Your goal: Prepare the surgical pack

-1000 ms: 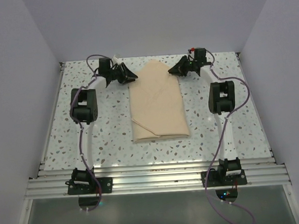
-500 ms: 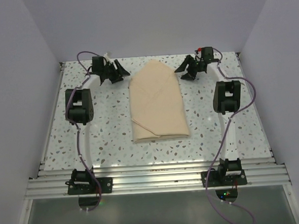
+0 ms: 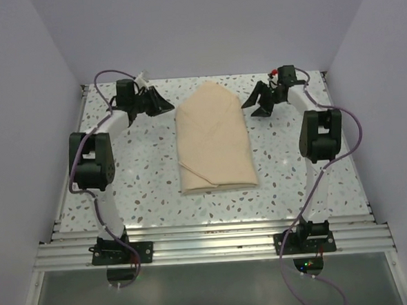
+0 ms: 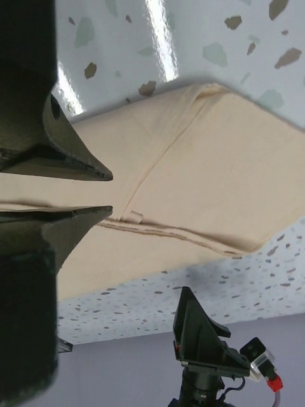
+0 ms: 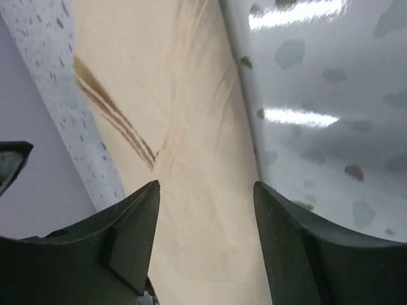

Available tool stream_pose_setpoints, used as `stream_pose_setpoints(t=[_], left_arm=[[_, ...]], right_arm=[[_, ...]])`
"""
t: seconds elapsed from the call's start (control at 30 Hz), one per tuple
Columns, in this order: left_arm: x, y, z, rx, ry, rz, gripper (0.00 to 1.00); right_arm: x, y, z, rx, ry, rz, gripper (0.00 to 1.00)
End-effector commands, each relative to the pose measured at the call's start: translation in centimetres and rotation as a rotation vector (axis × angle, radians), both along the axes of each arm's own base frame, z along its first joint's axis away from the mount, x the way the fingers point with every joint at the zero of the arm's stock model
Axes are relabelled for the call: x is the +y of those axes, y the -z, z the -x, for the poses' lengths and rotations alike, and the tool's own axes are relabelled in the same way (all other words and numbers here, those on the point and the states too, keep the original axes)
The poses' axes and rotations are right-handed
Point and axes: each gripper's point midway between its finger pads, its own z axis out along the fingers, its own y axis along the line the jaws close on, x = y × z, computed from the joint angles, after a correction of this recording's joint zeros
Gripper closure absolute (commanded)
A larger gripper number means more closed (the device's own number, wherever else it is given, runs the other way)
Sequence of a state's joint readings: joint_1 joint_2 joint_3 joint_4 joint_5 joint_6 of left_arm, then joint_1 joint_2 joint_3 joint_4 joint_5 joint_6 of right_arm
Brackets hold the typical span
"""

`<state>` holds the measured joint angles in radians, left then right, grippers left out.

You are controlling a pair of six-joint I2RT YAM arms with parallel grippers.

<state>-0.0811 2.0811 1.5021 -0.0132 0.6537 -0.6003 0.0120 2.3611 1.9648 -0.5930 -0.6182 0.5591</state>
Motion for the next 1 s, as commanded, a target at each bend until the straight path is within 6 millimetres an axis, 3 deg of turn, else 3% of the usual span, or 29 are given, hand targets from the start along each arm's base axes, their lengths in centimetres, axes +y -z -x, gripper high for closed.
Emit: stream_pose_setpoints(t=[0.0, 0.17, 0.2, 0.3, 0.33, 0.47, 0.6, 0.63, 0.77, 0.87, 0.97], left_arm=[[-1.7, -4.7, 2.1, -0.135, 0.102, 0.030, 0.76], [-4.1, -0.3, 6.8, 0.041, 0.207, 0.090, 0.86], [-4.7, 0.9, 8.0, 0.078, 0.229, 0.099, 0.88], [-5.8, 3.3, 10.4, 0.151, 0.284, 0.104, 0.94], [-5.9, 3.8, 10.8, 0.160, 0.289, 0.097, 0.96], [-6.3, 5.6, 12.3, 0.208, 0.310, 0.101, 0.98], [-5.8, 7.3, 12.2, 0.232, 0.290, 0.066, 1.00], [-5.4, 8.8, 12.7, 0.294, 0.281, 0.059, 1.00], [-4.4, 11.5, 12.5, 0.350, 0.245, 0.051, 1.00], [-4.3, 12.1, 12.3, 0.363, 0.242, 0.042, 1.00], [-4.2, 11.0, 12.0, 0.335, 0.255, 0.025, 1.00]], right_arm=[[0.0, -5.3, 3.1, -0.067, -0.041, 0.018, 0.37], [2.5, -3.9, 8.1, 0.021, -0.127, -0.105, 0.55], [3.0, -3.5, 8.9, 0.035, -0.152, -0.113, 0.70], [3.7, -1.6, 10.7, 0.093, -0.170, -0.159, 0.93], [3.8, -1.3, 11.0, 0.100, -0.175, -0.173, 0.96], [3.7, 1.9, 11.9, 0.175, -0.178, -0.163, 0.99], [3.1, 5.3, 12.5, 0.221, -0.162, -0.132, 1.00], [2.8, 6.1, 12.6, 0.231, -0.160, -0.113, 1.00], [2.0, 9.3, 13.0, 0.274, -0.164, -0.065, 1.00], [2.5, 8.6, 12.2, 0.257, -0.169, -0.096, 1.00], [2.8, 5.0, 11.3, 0.195, -0.167, -0.113, 1.00]])
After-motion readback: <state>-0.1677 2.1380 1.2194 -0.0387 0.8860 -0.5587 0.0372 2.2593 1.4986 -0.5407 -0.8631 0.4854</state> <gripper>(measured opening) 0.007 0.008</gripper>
